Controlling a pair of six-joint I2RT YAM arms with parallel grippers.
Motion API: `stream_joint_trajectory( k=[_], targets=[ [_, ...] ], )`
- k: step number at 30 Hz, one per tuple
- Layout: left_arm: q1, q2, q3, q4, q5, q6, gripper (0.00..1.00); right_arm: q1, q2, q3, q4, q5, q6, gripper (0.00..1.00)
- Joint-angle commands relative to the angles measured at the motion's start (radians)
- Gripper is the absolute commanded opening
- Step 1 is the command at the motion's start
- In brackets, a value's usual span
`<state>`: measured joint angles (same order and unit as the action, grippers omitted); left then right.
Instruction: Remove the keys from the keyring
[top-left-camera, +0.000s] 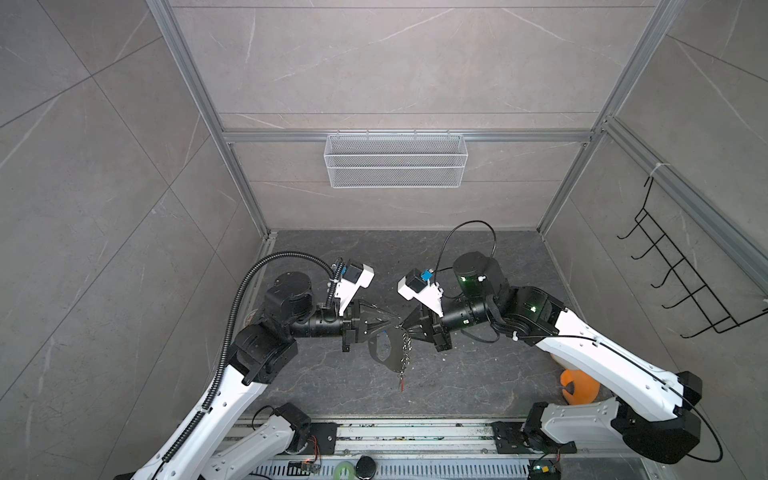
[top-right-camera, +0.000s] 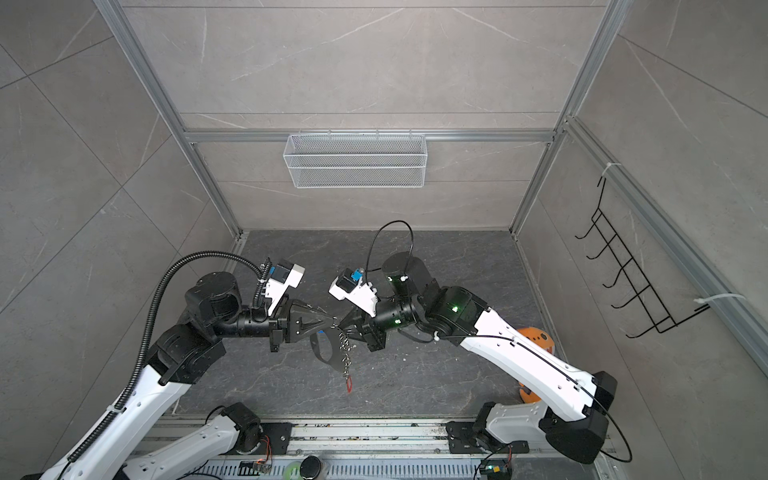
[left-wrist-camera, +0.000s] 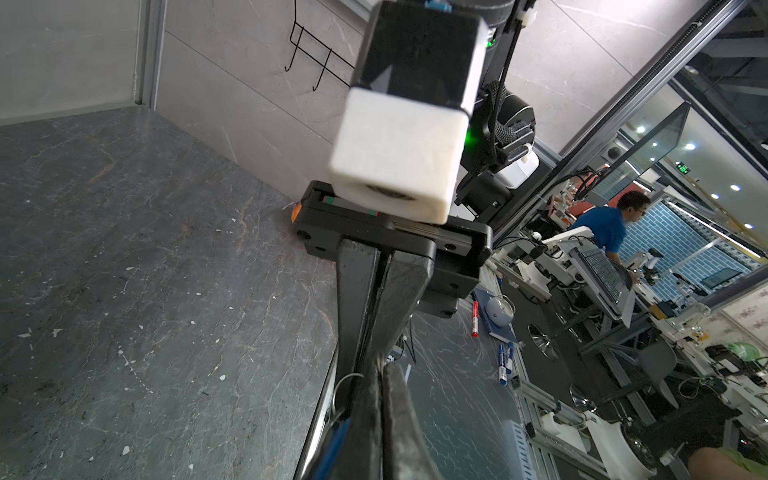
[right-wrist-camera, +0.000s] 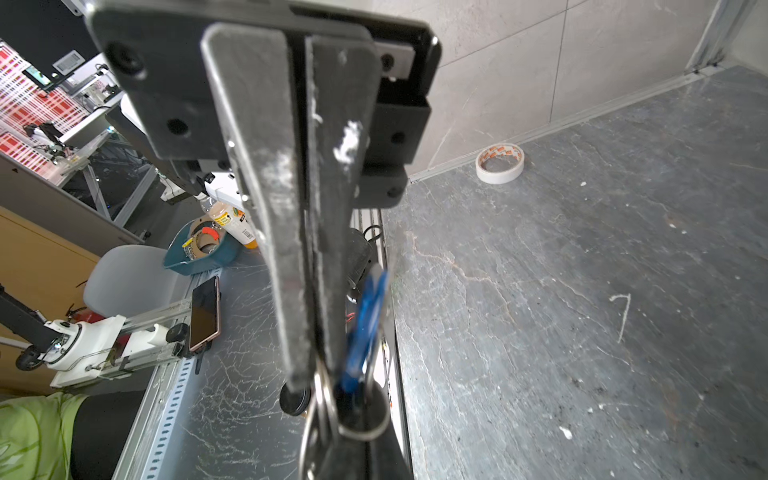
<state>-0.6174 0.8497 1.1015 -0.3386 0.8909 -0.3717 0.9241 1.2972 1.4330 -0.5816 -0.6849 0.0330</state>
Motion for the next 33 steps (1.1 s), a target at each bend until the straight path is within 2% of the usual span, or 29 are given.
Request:
stream_joint_trajectory(
  k=[1, 8, 17, 18, 23, 30, 33],
  targets=[
    [-0.004, -0.022, -0.012, 0.153, -0.015, -0.033, 0.0, 0.013, -0.014, -0.037, 0.124, -0.033, 0.052, 0.0],
    [-0.004, -0.037, 0.004, 0.071, -0.039, 0.016, 0.0, 0.014, -0.049, -0.094, 0.166, 0.04, 0.079, 0.0],
    [-0.004, -0.084, 0.006, -0.032, -0.143, 0.065, 0.0, 0.01, -0.095, -0.141, 0.092, 0.28, 0.091, 0.0],
    [-0.003, -0.088, 0.0, -0.033, -0.152, 0.066, 0.0, 0.009, -0.102, -0.151, 0.091, 0.31, 0.097, 0.01],
    [-0.003, -0.119, -0.03, -0.02, -0.227, 0.058, 0.0, 0.01, -0.143, -0.184, 0.091, 0.45, 0.125, 0.34],
    [-0.004, -0.177, -0.081, 0.016, -0.393, 0.011, 0.0, 0.009, -0.197, -0.193, 0.075, 0.625, 0.143, 0.42],
    [-0.004, -0.171, -0.084, 0.033, -0.461, -0.026, 0.0, 0.01, -0.218, -0.206, 0.078, 0.646, 0.138, 0.43]
  ],
)
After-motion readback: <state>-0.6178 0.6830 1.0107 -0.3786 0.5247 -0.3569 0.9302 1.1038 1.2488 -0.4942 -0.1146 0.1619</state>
